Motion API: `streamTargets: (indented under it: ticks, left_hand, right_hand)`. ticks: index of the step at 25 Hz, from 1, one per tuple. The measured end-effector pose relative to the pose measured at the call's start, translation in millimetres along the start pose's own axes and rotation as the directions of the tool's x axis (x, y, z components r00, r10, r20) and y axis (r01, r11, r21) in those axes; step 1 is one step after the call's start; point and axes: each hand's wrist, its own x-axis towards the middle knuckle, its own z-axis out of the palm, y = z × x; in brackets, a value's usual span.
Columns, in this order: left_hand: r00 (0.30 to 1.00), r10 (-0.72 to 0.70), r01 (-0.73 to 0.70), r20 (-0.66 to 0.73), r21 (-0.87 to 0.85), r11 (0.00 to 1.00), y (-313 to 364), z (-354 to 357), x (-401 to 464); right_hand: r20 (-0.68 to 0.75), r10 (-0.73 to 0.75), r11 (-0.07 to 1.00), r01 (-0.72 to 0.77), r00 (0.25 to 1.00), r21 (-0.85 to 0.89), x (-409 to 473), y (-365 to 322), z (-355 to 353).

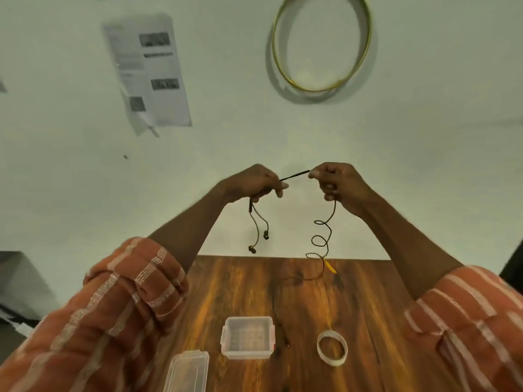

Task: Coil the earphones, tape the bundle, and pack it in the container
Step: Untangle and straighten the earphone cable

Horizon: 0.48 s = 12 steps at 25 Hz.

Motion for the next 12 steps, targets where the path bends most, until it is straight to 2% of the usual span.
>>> streamTargets:
  ticks: [4, 6, 8, 10, 12]
  left_hand:
    - [1.000, 0.000, -0.001, -0.017, -0.066, 0.998, -2.3, -15.8, -10.4]
    - [0.998, -0.022, 0.016, -0.052, -0.114, 0.993, -19.4, -21.3, -19.8]
    - [0.994, -0.068, 0.055, -0.088, -0.137, 0.989, -34.9, -30.2, -32.6]
    - [0.992, -0.078, 0.064, -0.101, -0.140, 0.988, -32.7, -35.2, -39.4]
    - [0.991, -0.026, -0.003, -0.130, -0.219, 0.976, -6.5, -31.3, -37.3]
  right_hand:
    - [-0.047, -0.058, 0.998, 0.058, 0.997, 0.014, 23.7, -59.9, -2.6]
    - [-0.144, -0.028, 0.998, 0.036, 0.989, 0.055, 28.7, -82.8, -15.3]
    - [-0.174, 0.021, 0.999, -0.013, 0.985, 0.045, 28.9, -99.3, -26.3]
    - [-0.117, 0.038, 0.999, -0.042, 0.992, -0.028, 27.9, -107.4, -23.2]
    - [-0.015, 0.037, 0.991, -0.038, 0.999, -0.131, 27.7, -111.4, -3.9]
